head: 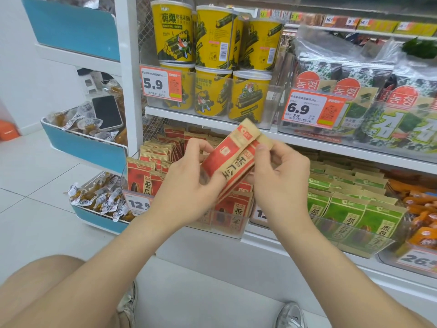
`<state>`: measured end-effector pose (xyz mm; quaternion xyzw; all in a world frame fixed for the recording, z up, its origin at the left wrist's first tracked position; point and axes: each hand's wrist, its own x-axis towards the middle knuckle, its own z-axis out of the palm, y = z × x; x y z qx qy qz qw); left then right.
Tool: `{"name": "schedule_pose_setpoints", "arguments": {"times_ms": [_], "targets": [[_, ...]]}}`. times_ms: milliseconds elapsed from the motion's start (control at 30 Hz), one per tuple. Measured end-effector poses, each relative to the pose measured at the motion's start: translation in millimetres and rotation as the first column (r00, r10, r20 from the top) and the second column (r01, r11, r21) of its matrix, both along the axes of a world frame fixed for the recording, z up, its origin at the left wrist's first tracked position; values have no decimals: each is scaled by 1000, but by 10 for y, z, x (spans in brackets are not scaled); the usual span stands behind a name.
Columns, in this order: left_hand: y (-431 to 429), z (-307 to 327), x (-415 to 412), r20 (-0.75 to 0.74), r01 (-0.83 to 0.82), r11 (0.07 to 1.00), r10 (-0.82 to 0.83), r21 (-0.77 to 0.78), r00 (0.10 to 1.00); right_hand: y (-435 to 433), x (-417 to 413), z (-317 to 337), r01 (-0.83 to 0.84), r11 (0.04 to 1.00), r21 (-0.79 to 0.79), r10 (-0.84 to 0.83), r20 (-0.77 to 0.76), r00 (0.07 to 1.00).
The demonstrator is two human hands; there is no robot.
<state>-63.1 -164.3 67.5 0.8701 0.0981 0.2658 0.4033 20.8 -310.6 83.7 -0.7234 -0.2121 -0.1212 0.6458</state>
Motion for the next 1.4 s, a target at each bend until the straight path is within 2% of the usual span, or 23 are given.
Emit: {"name": "schedule_pose_setpoints", "arguments": {"times_ms": [67,100,133,167,200,233,267,333,400,467,567,667,900,1133,1267,1400], "targets": [[34,27,-6,-57,-56,996,52,-75,997,0,31,51,-39,982,184,80,-218,973],[48,42,-2,-57,-70,977,60,-201,997,5,29,83,-63,957,284,155,-315,936],[49,61,3,-30,-58,920,51,-388,998,11,19,112,-74,932,355,215,-378,900],[32,87,5,19,-17,811,35,-585,999,8,7,126,-89,915,394,261,-410,874],[21,109,4,82,34,697,36,-716,996,6,7,114,-115,912,394,289,-418,861],[20,122,2,131,61,639,63,-767,989,-1,6,91,-139,924,355,289,-416,862],[20,125,-4,162,68,632,93,-772,982,-11,6,71,-165,947,275,267,-394,879],[20,125,-16,207,73,664,126,-744,970,-35,31,17,-173,985,6,168,-275,947],[34,145,-45,232,64,721,136,-690,963,-44,2,-23,-128,954,-271,97,-124,988],[39,180,-85,229,26,824,127,-566,965,-26,-56,-89,-69,901,-429,93,36,995],[20,200,-135,256,33,906,84,-421,963,26,-129,-132,-39,921,-388,146,250,957],[3,215,-153,275,96,905,24,-415,961,29,-118,-126,-38,947,-318,162,373,914],[50,192,-149,269,269,876,-167,-401,948,-41,46,-89,168,923,-347,122,677,726],[68,152,-136,180,385,806,-341,-449,923,-83,211,-109,172,884,-435,235,732,640],[60,148,-132,185,414,776,-371,-476,910,-77,240,-125,287,842,-457,229,784,577],[4,138,-108,204,408,764,-354,-500,913,-15,189,-140,408,831,-377,169,872,460]]}}
